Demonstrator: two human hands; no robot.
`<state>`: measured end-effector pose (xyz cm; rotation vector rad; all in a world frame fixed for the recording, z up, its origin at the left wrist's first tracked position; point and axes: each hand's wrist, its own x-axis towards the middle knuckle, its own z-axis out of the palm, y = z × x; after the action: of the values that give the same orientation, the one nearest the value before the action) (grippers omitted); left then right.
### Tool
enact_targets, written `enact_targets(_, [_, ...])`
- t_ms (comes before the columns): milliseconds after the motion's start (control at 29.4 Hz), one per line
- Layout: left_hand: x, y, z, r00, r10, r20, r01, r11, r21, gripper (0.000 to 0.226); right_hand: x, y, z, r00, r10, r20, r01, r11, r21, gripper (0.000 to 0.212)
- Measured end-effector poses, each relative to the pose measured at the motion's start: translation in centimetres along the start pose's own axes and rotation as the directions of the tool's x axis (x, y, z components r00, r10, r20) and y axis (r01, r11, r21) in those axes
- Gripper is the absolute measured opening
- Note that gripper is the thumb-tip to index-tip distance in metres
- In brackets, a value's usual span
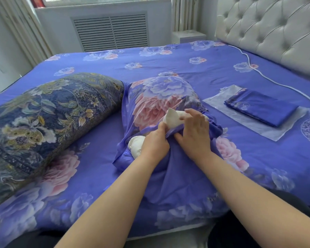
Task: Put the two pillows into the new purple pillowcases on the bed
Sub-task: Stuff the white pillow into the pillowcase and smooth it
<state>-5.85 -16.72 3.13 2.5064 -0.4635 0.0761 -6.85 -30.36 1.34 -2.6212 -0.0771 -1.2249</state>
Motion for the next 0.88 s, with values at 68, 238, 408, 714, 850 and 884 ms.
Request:
enact_targets(68, [-0.1, 0.0, 0.0, 1.000, 0.010, -0.025, -0.012, 0.998, -0.056, 0.033, 0.9, -0.2, 0.7, 0.975, -0.220, -0.017, 0.220, 0.969, 0.109, 0.032])
enact_targets(238, [-2.5, -1.3, 1.1, 0.926, 0.118, -0.359, 0.000, 0.950, 0.314, 0.016, 2.4, 1.0, 1.2, 0.932, -0.293, 0.212, 0.294, 0.955, 0.030, 0.026])
enact_targets(408, [-5.9, -2.4, 2.6, 0.888, -0.047, -0.458, 0.158, 0.966, 0.206, 0.021, 2.0, 0.9, -0.4, 0.905, -0.007, 0.426, 0.003, 1.000, 0.011, 0.041])
enact_targets(714, [-3.4, -1.2, -1.9, 0.924, -0.270, -0.270, 0.191, 0.939, -0.286, 0.033, 2.9, 0.9, -2.5, 0.724, 0.094, 0.683, -0.085, 0.995, -0.047, 0.040])
enact_targets(850, [0.4, -0.3, -5.9, 0.985, -0.095, -0.145, 0.106, 0.992, 0.072, 0.022, 5.6, 2.0, -4.9, 0.584, 0.139, 0.799, -0.367, 0.924, 0.107, 0.020])
enact_targets(884, [1.3, 0.0, -6.4, 0.992, -0.038, -0.123, 0.061, 0.980, 0.189, 0.021, 6.0, 2.5, -5.8, 0.484, 0.144, 0.863, -0.351, 0.935, 0.041, 0.026])
